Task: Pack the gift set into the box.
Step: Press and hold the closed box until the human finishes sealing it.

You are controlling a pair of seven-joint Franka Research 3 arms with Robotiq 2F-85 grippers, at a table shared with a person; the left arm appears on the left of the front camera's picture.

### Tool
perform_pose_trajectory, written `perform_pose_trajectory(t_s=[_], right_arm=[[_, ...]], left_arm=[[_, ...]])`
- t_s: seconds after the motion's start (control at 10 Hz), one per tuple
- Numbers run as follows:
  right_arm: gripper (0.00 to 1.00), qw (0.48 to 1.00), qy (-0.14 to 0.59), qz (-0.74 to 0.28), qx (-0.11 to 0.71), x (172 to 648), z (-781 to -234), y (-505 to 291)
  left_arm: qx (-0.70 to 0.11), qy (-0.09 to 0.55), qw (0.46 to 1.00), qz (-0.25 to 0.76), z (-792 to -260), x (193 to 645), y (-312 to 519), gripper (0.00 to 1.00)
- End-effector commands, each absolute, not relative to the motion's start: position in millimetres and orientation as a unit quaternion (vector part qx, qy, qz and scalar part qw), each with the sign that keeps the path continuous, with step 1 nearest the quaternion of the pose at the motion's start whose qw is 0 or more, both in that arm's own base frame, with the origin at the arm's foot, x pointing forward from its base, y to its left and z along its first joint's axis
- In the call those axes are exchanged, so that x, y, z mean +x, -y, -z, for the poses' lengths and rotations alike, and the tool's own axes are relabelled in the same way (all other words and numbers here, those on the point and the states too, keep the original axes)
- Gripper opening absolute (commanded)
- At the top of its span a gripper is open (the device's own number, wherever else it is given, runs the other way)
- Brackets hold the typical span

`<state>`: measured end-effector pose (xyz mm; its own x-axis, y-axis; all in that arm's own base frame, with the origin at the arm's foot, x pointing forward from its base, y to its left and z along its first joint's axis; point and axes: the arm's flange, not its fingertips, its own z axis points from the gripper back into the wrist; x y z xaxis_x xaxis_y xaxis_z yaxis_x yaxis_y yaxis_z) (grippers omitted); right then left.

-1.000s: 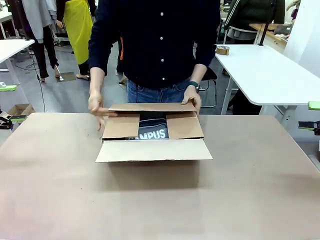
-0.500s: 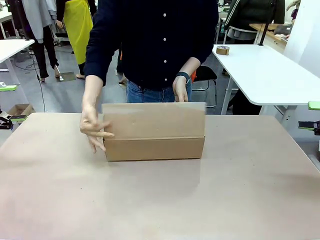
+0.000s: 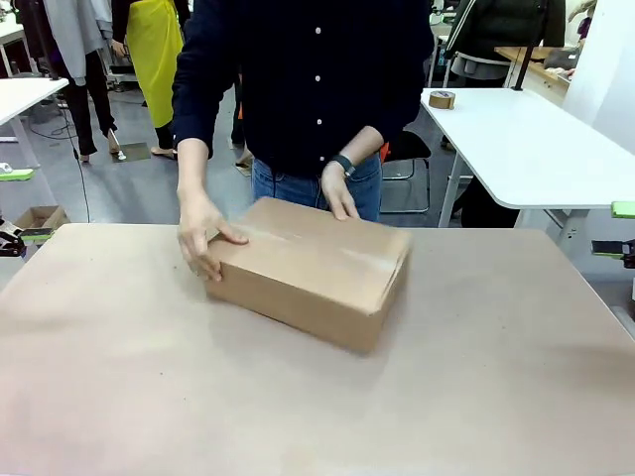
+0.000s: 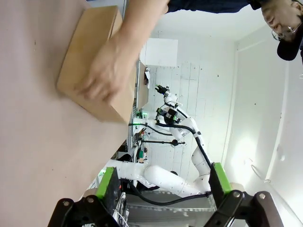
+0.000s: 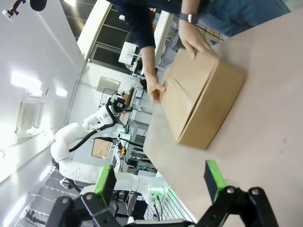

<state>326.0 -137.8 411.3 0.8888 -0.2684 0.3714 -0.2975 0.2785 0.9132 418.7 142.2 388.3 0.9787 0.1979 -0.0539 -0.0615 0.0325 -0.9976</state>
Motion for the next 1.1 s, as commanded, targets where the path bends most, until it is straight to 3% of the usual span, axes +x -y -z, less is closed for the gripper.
perform_pose_trajectory(t_s=[0.0, 1.0], right_arm=[[1.0, 0.764, 0.232, -0.01, 0.603, 327.8, -416.5, 139.2], [1.0, 0.764, 0.232, -0.01, 0.603, 327.8, -416.5, 139.2]], left_arm=[[-0.687, 0.056, 0.72, -0.084, -386.5, 415.1, -142.1, 1.0], [-0.687, 0.056, 0.72, -0.084, -386.5, 415.1, -142.1, 1.0]])
